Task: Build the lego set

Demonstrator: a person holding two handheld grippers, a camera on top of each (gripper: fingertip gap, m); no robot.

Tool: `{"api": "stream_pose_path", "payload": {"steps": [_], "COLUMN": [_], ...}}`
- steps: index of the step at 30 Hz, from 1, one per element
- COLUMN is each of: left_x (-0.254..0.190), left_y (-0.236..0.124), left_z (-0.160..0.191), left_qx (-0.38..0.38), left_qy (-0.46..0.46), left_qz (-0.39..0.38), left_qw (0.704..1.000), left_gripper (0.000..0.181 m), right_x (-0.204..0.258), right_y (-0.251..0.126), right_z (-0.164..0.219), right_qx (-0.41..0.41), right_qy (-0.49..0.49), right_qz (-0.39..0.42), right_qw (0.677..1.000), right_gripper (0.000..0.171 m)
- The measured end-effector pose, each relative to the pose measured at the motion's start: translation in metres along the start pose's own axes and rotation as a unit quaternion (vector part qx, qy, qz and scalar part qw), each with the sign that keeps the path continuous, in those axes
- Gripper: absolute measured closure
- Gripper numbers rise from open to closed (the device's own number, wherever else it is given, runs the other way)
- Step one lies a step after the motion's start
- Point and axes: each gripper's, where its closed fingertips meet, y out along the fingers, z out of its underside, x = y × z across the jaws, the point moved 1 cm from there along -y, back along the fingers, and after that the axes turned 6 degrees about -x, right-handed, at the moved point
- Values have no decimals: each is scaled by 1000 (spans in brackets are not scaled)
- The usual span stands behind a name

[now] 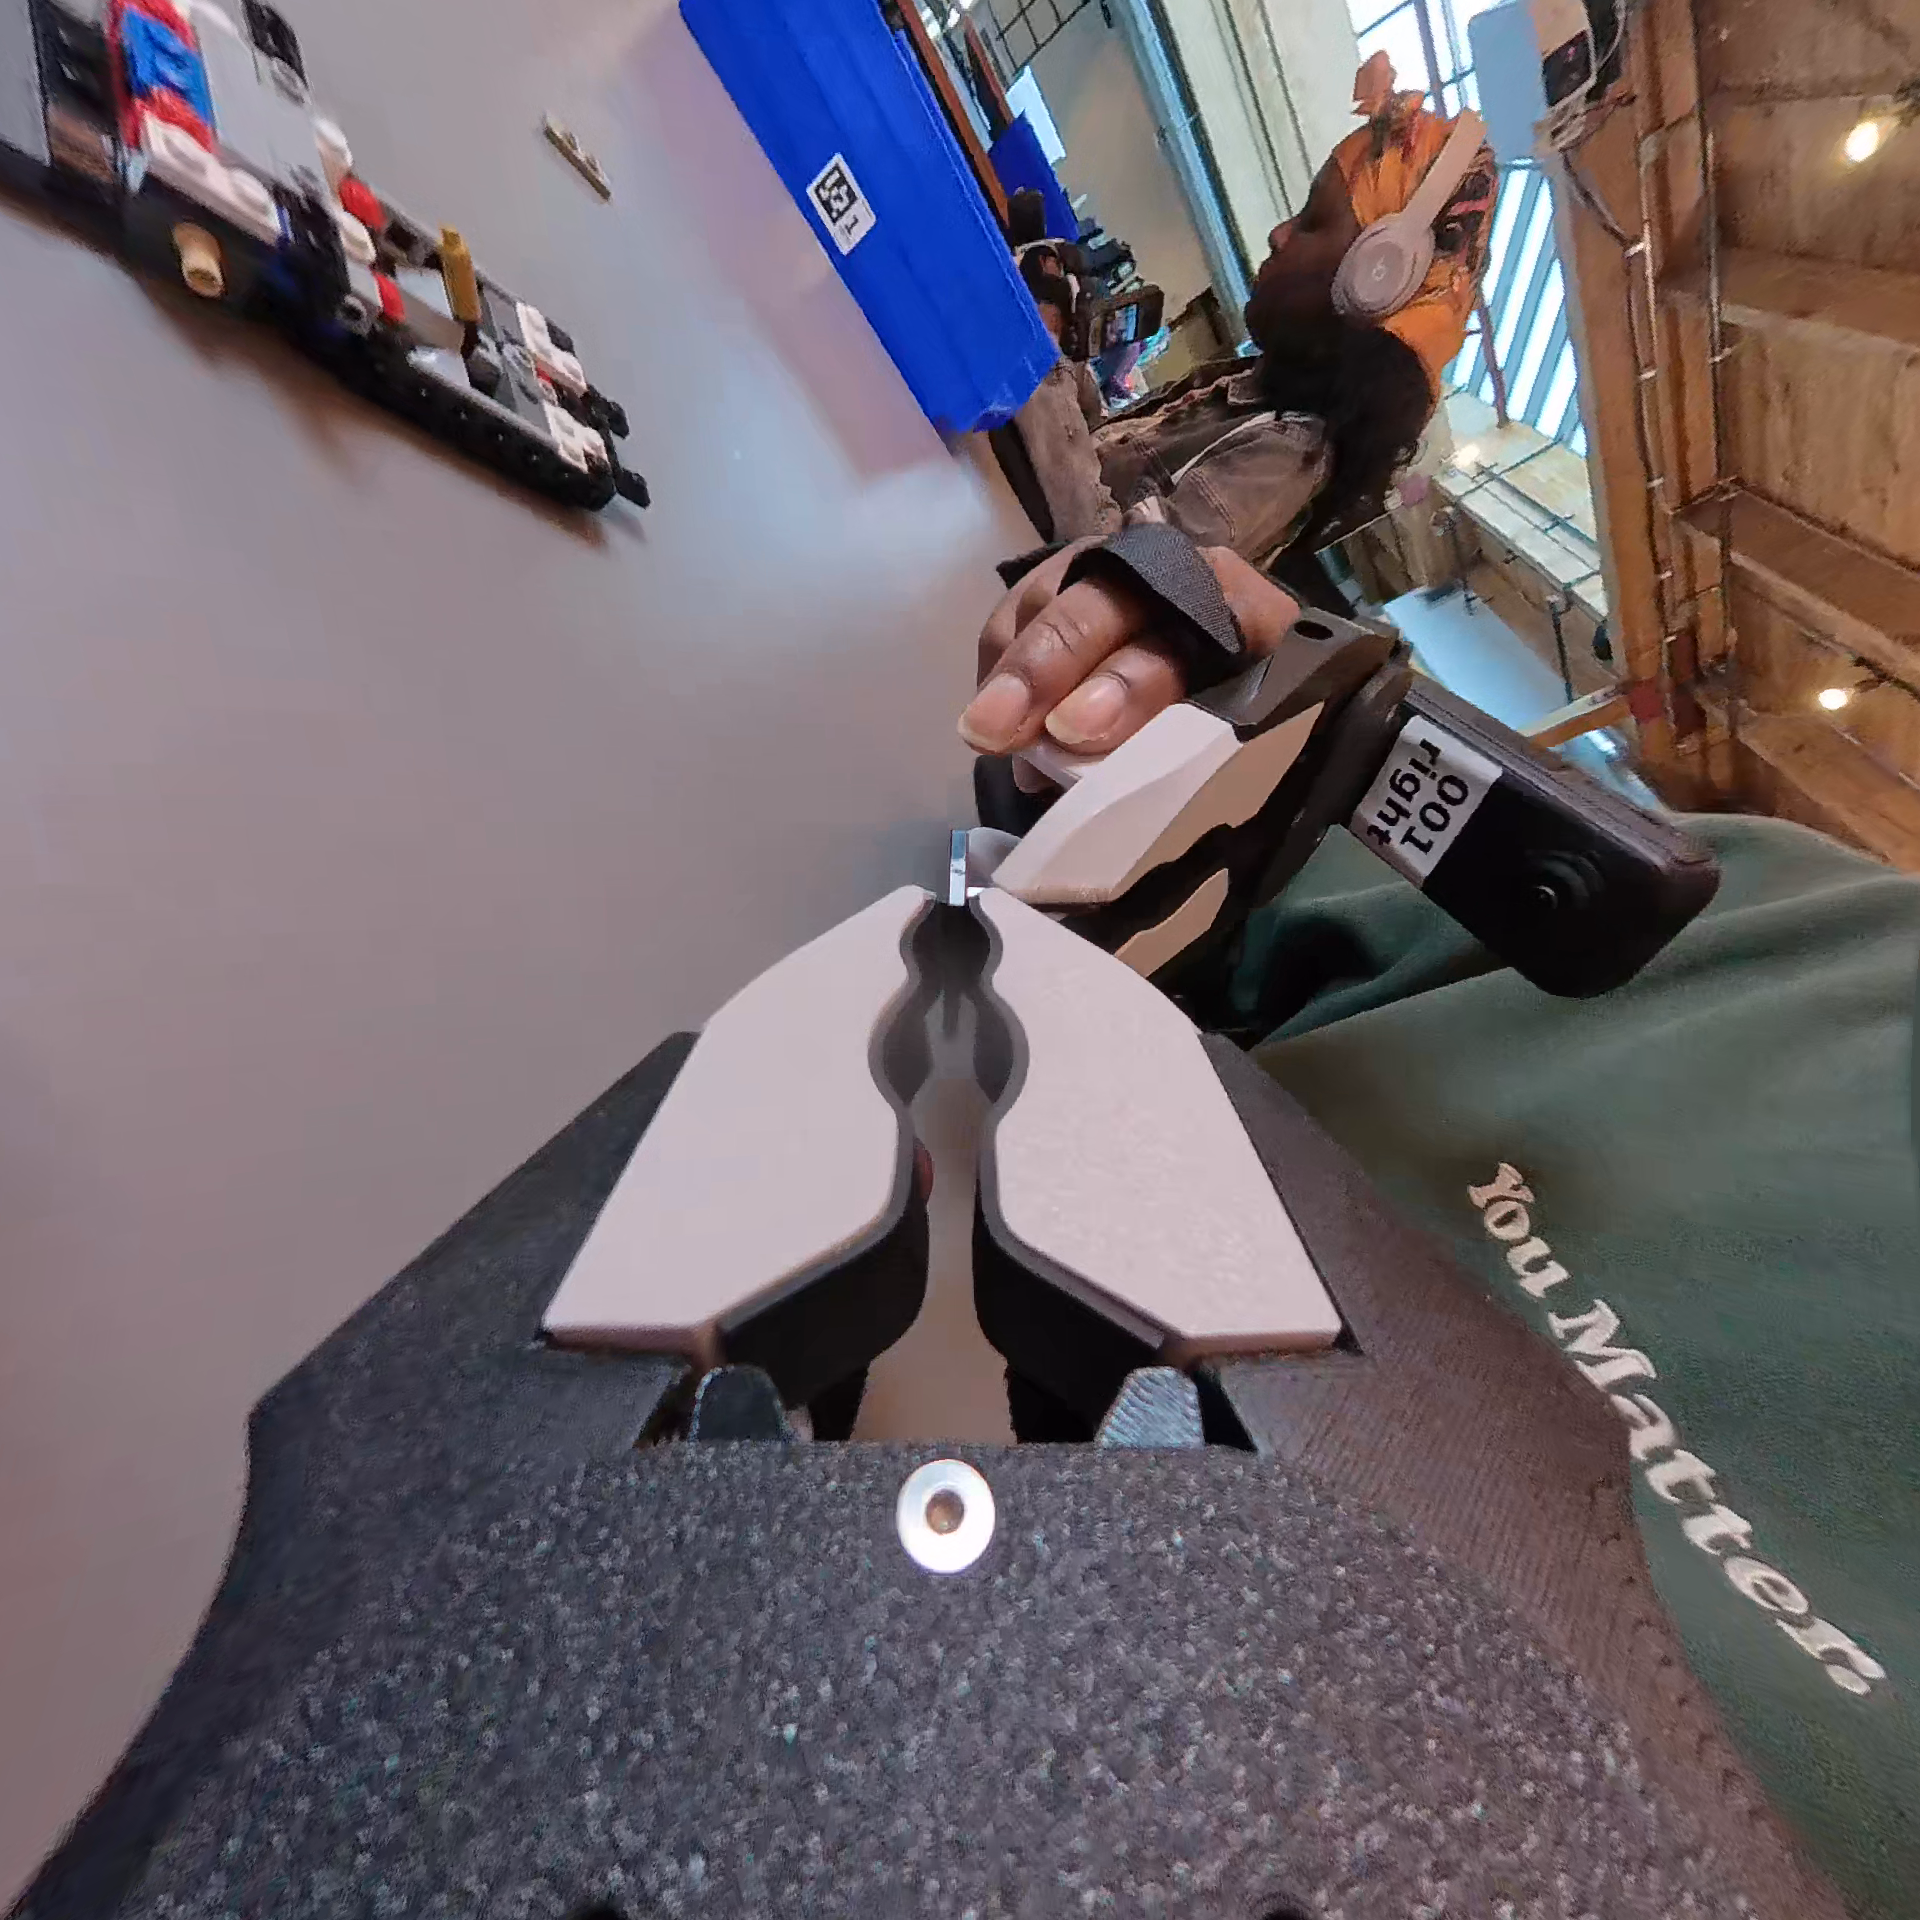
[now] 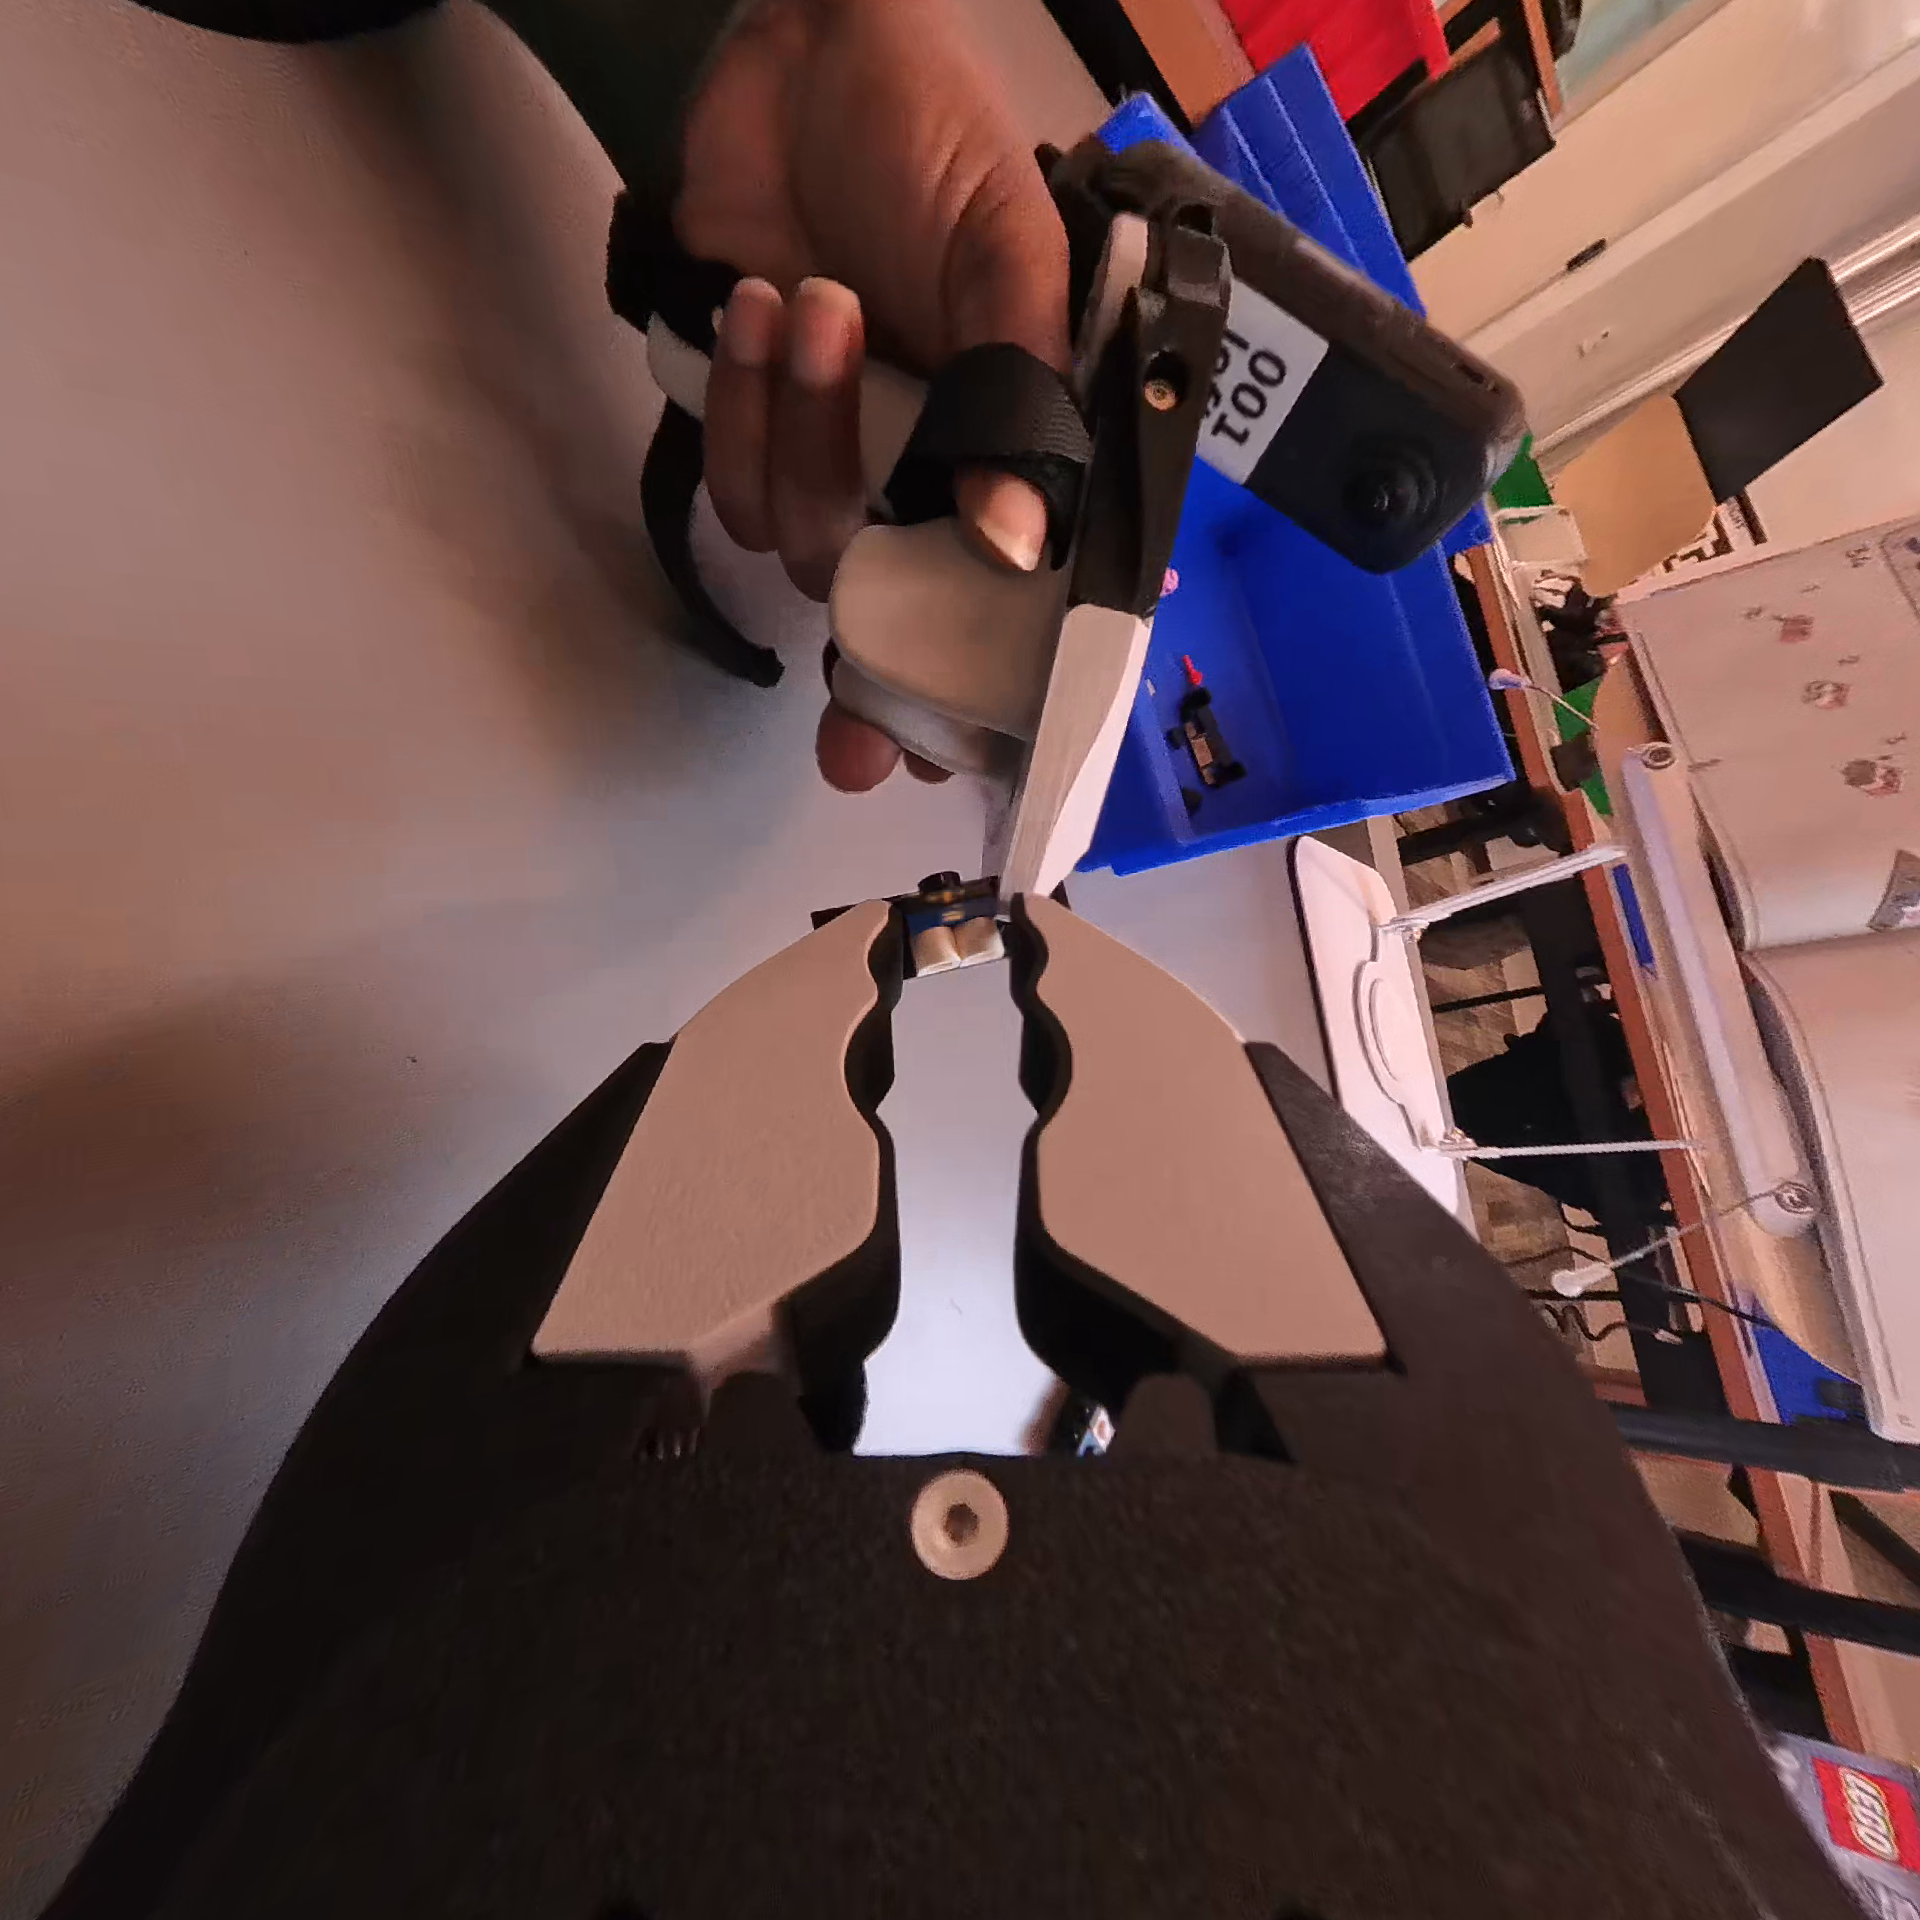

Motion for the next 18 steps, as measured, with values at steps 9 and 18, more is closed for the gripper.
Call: {"api": "stream_pose_path", "payload": {"steps": [9,18], "left_x": [6,30], "left_y": [-9,-12], "left_z": [4,20], "left_qx": [33,89], "left_qy": [18,68], "left_qz": [-14,-99], "left_qw": [999,989], "left_gripper": [178,178], "right_x": [7,-7], "right_y": [-3,-6], "right_z": [13,18], "right_qx": [41,-5], "right_qy": [36,110], "right_qz": [-45,-27], "right_qw": [997,994], "right_gripper": [156,155]}}
